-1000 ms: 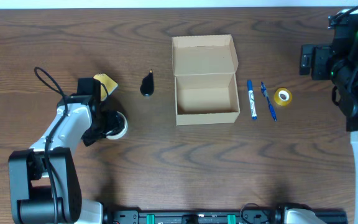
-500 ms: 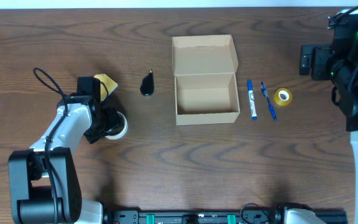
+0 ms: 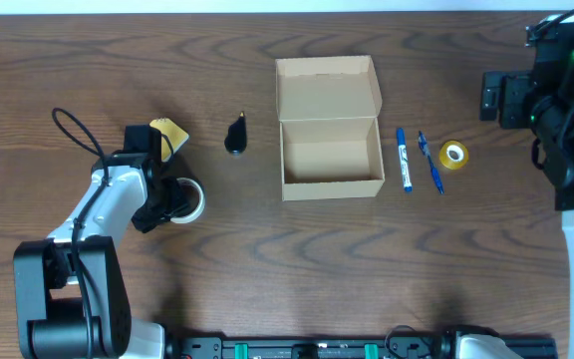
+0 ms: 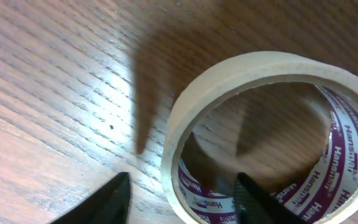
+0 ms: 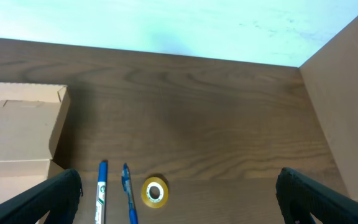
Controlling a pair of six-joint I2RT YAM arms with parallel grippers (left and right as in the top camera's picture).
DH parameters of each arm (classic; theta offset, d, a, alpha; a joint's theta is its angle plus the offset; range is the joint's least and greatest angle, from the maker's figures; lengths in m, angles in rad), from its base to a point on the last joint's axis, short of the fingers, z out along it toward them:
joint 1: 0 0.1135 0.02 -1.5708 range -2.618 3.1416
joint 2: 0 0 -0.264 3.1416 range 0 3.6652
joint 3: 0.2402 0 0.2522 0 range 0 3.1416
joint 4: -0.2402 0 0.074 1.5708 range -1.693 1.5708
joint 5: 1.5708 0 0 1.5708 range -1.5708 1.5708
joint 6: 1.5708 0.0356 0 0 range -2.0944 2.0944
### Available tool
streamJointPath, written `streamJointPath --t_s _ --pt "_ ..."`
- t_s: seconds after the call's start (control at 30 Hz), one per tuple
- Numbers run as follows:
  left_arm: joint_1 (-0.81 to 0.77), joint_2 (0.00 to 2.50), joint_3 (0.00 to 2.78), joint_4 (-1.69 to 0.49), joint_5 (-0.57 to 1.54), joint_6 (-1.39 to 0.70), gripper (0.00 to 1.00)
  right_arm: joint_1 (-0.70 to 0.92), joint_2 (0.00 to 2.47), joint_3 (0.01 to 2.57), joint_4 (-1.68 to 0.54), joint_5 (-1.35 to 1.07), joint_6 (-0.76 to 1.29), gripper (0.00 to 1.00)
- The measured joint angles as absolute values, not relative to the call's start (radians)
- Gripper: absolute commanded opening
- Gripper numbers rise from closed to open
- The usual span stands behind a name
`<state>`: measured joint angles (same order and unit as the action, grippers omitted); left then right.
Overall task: Pack container
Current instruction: 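Close the left gripper on the masking tape roll's rim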
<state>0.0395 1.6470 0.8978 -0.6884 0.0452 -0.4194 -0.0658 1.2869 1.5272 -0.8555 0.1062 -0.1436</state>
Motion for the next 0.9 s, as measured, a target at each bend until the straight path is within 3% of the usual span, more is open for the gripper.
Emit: streamJointPath --t_s 0.37,0.9 --pt "0.039 1.647 0.898 -0.671 0.037 -0.419 0.27 -0.066 1.287 1.527 -0.856 0.106 -0.144 0.99" --pt "0.039 1.647 0.891 -0.633 0.018 -0.419 0.26 -0.066 1.275 1.527 -0.863 0.106 -0.144 0.99"
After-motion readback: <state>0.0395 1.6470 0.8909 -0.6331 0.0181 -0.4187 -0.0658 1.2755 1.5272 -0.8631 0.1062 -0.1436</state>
